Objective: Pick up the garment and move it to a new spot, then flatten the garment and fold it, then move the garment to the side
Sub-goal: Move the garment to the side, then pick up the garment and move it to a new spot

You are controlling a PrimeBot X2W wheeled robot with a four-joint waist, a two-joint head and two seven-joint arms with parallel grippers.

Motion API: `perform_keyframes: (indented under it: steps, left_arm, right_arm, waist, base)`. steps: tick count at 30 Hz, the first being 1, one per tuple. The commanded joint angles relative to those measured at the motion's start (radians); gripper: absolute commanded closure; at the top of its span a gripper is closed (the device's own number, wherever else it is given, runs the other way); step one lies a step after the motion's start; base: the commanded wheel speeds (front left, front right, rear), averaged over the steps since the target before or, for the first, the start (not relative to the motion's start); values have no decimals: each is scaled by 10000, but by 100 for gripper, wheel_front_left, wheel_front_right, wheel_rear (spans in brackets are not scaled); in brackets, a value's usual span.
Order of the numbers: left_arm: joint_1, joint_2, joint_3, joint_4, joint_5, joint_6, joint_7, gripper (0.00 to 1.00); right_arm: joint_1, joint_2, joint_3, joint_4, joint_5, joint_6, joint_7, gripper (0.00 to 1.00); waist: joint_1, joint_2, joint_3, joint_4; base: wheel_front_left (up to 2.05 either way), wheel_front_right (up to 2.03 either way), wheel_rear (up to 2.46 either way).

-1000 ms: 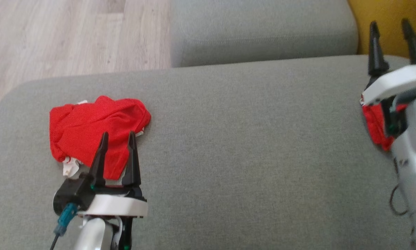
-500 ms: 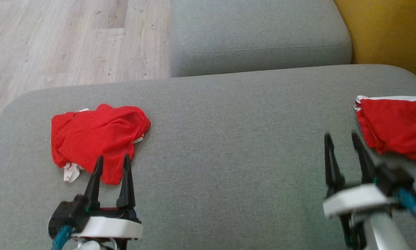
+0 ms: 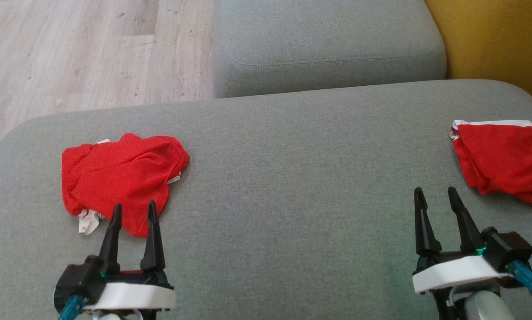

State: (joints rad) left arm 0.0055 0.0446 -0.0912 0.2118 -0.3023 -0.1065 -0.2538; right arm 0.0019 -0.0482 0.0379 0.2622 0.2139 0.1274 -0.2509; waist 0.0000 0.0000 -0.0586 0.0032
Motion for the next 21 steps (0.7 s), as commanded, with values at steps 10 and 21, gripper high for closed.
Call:
perform_keyframes:
  steps: [10, 21]
  left_arm:
    - [-262, 56, 101, -226, 55, 79, -80, 0]
    - [-171, 56, 493, -22, 479, 107, -80, 0]
  right_arm:
    - [-457, -21, 271, -443, 248, 33, -108, 0]
    - [-294, -21, 1034, -387, 753, 33, -108, 0]
  waist:
    - [0, 0, -59, 202]
    - [0, 0, -301, 1580]
  base:
    - [0, 0, 0]
    - [0, 0, 0]
